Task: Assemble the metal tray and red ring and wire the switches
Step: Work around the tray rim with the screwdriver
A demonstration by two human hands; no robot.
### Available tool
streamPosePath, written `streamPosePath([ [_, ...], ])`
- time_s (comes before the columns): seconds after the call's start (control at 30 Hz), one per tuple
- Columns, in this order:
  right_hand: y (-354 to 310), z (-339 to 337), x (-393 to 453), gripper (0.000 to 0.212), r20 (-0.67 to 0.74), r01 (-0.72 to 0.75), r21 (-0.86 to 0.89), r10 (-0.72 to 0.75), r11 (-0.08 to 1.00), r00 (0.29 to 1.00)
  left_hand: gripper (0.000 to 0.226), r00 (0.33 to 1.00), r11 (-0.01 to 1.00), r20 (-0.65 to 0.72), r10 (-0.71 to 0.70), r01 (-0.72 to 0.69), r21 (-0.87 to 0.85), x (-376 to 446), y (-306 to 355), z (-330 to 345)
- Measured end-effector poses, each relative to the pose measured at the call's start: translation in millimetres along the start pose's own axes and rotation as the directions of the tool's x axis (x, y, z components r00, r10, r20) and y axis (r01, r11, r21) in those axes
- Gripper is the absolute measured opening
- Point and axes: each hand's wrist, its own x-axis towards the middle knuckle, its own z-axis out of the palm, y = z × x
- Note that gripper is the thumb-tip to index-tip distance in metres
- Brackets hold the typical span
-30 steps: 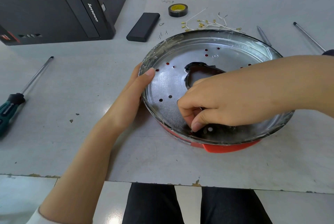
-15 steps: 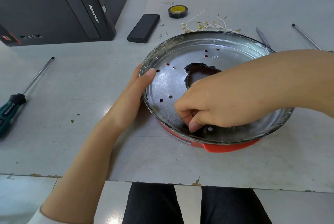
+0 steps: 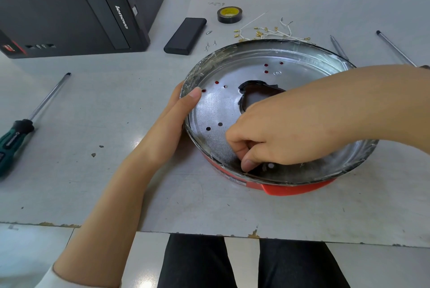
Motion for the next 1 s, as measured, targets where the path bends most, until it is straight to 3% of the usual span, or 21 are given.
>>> streamPosePath([
  [0.57, -30.7, -10.0, 0.9, 0.021, 0.160, -0.115, -0.085, 0.128, 0.990, 0.979, 0.049, 1.000, 1.000, 0.001, -0.003, 0.003, 0.016, 0.4, -1.7, -1.2],
  [0.63, -33.2, -16.6, -7.6, 0.010, 0.138, -0.129, -0.053, 0.135, 0.990, 0.981, 0.049, 1.000, 1.000, -0.001, 0.003, -0.003, 0.020, 0.6, -1.8, -1.6],
  [0.73, -35.3, -24.9, -20.2, 0.024, 0.158, -0.146, -0.013, 0.146, 0.989, 0.976, 0.049, 1.000, 1.000, 0.014, 0.015, -0.015, 0.028, 0.8, -2.8, -2.5],
  [1.0, -36.3, -29.8, -25.4, 0.021, 0.044, -0.160, -0.002, 0.160, 0.987, 0.986, 0.060, 0.998, 0.999, 0.058, 0.032, -0.034, 0.034, 2.9, -9.1, -5.9],
])
